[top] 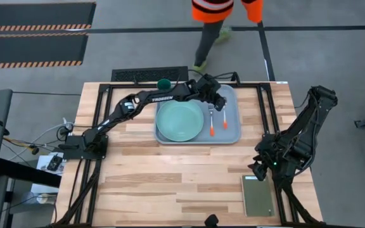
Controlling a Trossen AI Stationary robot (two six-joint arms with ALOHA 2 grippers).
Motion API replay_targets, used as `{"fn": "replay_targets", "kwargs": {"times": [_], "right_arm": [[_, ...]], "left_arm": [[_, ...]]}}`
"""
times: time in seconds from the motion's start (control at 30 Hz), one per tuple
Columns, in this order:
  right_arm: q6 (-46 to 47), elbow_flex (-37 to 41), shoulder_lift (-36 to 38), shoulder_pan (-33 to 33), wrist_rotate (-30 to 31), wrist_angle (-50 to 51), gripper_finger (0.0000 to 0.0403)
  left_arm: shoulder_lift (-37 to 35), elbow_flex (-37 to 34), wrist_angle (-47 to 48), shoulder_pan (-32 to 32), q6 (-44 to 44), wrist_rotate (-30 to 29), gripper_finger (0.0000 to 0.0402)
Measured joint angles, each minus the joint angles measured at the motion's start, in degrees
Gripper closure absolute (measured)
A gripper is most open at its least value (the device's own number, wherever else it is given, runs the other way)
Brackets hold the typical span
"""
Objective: Pick and place plate/cup/fork/spoon on tray
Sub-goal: Put the orange spoon on the gray tray to the right of the orange fork
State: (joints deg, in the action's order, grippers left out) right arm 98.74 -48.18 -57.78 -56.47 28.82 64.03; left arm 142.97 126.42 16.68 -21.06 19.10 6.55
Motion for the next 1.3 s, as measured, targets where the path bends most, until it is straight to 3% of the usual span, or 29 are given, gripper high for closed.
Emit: {"fn": "replay_targets", "kwargs": {"times": [0.6,1.3], "right_arm": [[0.15,0.00,-0.02,0.00,-0.02,0.25,0.0143],[-0.33,0.00,-0.02,-0.02,1.03,0.24,0.0143]], "left_arm": [[1.60,-0.08,2.95,-1.71,-3.63,4.97,0.0401],[2.50,0.21,4.63,-0.66,-4.68,4.56,0.0401]]}}
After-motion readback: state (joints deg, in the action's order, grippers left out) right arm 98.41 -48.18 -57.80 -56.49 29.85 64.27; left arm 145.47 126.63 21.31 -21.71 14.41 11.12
